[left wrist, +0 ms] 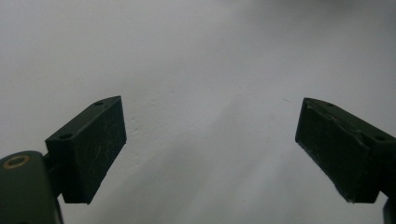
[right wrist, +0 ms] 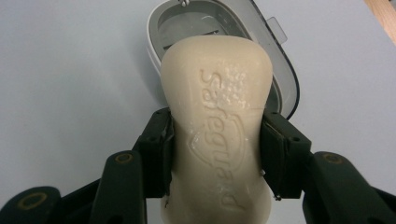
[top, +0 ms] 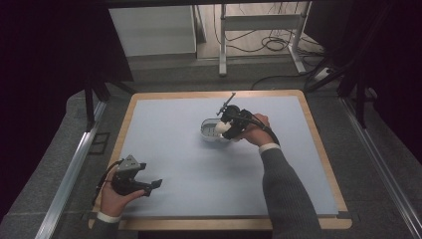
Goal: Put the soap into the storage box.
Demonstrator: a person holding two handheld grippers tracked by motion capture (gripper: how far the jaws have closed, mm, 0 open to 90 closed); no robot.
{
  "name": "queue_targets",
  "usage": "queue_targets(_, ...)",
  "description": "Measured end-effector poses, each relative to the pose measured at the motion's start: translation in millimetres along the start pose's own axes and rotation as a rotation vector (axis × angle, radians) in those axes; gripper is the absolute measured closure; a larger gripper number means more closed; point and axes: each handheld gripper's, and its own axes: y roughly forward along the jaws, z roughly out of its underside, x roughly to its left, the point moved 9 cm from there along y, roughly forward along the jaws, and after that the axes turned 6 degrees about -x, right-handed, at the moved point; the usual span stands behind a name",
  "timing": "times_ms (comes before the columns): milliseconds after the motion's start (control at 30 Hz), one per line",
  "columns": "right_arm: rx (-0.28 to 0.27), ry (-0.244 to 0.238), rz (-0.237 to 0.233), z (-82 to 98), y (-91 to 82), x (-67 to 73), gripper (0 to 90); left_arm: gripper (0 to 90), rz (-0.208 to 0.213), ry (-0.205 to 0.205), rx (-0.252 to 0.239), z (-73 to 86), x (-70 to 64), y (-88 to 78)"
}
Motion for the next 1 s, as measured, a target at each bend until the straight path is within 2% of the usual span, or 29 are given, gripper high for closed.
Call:
queue_targets(567, -0.015, -0.045, -0.042, -20.7, 25.8, -9.1, 49.2, 9.2, -0.026, 0.001, -0.003, -0.3, 5.5, -4.0)
queue_targets(767, -0.013, -0.077, -0.041, -24.6, 37.3, -10.7, 49.2, 9.2, -0.032, 0.003, -0.004, -0.2, 7.5, -5.2)
queue_targets(1000, 0.009, -0.079, -0.035, -25.2, 47.6, -10.1, 49.1, 9.2, -0.035, -0.001, -0.009, -0.8, 9.1, -7.4)
